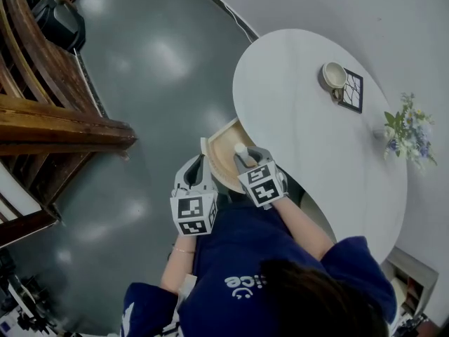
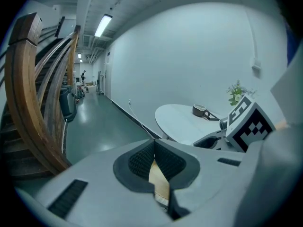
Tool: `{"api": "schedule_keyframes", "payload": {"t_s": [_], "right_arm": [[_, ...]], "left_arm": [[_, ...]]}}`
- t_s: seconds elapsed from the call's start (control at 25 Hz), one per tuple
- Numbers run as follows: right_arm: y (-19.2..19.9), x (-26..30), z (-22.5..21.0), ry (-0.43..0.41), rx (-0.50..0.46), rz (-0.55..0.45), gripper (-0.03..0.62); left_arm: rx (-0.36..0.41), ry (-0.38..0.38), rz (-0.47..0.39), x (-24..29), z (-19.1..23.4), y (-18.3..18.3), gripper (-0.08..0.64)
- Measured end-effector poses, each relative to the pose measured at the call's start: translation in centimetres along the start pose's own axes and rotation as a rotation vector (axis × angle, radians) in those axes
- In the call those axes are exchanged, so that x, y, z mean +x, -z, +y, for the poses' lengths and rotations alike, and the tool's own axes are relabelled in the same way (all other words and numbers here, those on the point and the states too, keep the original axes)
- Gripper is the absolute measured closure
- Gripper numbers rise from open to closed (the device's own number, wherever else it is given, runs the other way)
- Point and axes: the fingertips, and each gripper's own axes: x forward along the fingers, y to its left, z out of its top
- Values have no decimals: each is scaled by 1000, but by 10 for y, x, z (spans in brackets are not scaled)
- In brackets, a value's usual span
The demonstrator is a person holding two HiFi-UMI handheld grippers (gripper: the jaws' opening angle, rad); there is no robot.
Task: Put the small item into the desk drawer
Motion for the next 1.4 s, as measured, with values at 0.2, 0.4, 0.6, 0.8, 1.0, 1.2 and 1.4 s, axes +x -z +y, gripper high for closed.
{"api": "schedule_keyframes", "payload": {"t_s": [0.2,0.4,0.6,0.8,1.0,1.2,1.4], "right_arm": [[7,15,-1,-2,-14,41,465],[15,28,2,2,-36,83,466],[23,41,5,-2,-52,103,465],[34,55,4,-4,-55,131,466],[44,66,0,-5,-76,167,465],[51,79,1,-13,-113,199,465],[58,93,0,-20,-176,234,465]], "left_arm": [[-9,-18,13,-3,8,5,557],[-18,-39,26,-11,18,11,557],[-24,-55,39,-17,25,17,557],[-21,-66,58,-21,27,23,557],[-39,-89,66,-24,30,27,557],[-32,-107,75,-29,33,31,557],[-40,-139,103,-36,36,43,557]]}}
